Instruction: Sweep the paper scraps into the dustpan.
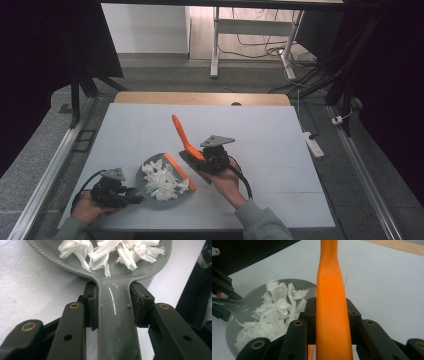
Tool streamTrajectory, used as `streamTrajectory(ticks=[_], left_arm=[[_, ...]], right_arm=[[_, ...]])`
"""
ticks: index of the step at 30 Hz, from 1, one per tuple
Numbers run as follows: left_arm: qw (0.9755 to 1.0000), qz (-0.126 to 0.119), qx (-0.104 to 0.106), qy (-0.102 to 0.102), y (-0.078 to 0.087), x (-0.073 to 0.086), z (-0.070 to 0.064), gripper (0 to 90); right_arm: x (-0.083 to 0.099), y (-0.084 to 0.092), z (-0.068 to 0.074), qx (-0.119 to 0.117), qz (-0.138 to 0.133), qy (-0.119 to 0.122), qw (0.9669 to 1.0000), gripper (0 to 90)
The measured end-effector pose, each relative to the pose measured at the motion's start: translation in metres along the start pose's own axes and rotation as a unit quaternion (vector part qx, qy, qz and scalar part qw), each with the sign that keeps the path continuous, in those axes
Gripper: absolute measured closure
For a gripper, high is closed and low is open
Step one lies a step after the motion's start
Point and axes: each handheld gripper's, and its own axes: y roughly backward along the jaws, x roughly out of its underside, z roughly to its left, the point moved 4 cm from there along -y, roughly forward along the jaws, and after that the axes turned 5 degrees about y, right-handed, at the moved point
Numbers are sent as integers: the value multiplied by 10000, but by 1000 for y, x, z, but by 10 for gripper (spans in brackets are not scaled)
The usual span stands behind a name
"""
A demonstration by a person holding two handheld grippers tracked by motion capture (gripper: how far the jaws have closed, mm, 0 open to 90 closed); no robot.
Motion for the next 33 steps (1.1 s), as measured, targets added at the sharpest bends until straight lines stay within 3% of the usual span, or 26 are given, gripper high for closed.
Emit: streamTrajectory(ticks=[8, 21, 28, 33], left_arm=[[9999, -130, -17, 20, 3, -1, 0, 617], [9985, -483, -223, 152, 8, -10, -4, 617], [9959, -768, -323, 355, 10, -16, -8, 617], [9918, -1024, -465, 605, 13, -22, -9, 617]], right_arm=[[3, 15, -13, -15, -180, 3, 9998, 705], [9, 45, -33, 67, -434, 20, 9990, 705], [11, 57, -40, 87, -522, 26, 9986, 705], [13, 67, -44, 34, -570, 75, 9983, 705]])
